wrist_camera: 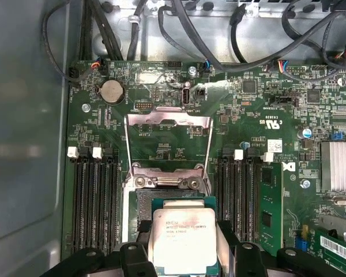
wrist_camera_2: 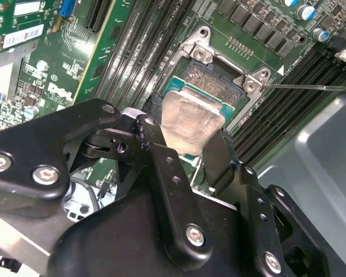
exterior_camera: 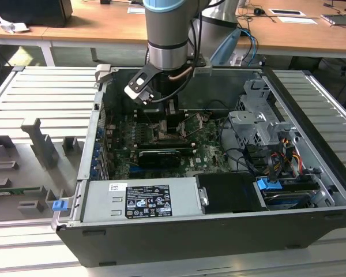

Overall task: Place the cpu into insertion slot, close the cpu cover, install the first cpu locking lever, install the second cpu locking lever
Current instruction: 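Place the cpu into insertion slot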

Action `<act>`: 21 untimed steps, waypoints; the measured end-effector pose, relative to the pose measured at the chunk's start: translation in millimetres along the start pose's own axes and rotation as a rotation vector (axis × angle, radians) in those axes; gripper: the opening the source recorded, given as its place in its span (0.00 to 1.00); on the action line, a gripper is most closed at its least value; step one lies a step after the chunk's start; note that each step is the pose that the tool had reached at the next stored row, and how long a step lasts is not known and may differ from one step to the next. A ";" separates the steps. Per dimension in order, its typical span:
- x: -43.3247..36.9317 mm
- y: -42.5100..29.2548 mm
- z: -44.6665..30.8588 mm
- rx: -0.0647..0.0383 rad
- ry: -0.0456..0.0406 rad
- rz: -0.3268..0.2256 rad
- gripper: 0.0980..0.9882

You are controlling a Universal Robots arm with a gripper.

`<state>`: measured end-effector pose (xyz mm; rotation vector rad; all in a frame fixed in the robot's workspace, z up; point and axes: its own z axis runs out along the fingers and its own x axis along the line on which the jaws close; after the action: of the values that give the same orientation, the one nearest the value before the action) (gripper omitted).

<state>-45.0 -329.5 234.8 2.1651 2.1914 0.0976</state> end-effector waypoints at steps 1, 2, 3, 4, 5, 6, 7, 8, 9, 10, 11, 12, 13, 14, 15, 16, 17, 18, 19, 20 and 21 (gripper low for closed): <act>0.3 -0.3 1.1 0.000 0.0000 0.000 0.48; 0.5 -0.6 1.9 0.000 0.0000 0.000 0.48; 0.9 -0.9 2.9 0.000 0.0000 0.000 0.48; 1.2 -1.1 3.6 0.000 0.0000 0.000 0.48; 2.0 -1.3 4.8 0.000 -0.0001 0.000 0.48; 3.1 -1.6 5.8 0.000 0.0001 0.000 0.48; 4.0 -1.9 7.3 0.000 0.0000 0.000 0.48; 4.4 -2.2 9.5 0.000 0.0000 0.000 0.48; 4.5 -2.4 11.1 0.000 -0.0001 0.001 0.48; 4.6 -2.7 12.4 0.000 -0.0003 0.003 0.48; 4.6 -2.8 13.2 0.000 -0.0003 0.004 0.48; 4.9 -3.0 14.5 0.000 -0.0004 0.006 0.48; 5.5 -3.0 15.2 0.000 -0.0007 0.006 0.48; 6.4 -3.1 15.9 0.001 -0.0007 0.006 0.48; 6.6 -3.1 16.6 0.001 -0.0004 0.006 0.48; 6.6 -3.1 16.9 0.001 -0.0006 0.006 0.48; 6.6 -3.2 17.0 0.001 -0.0006 0.006 0.48; 6.6 -3.2 17.2 0.001 -0.0005 0.006 0.48; 6.6 -3.2 17.5 0.001 -0.0004 0.006 0.48; 6.7 -3.2 17.9 0.001 -0.0003 0.007 0.48; 6.6 -3.3 18.2 0.001 -0.0003 0.007 0.48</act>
<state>-46.8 -322.8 216.4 2.1728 2.1849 0.0964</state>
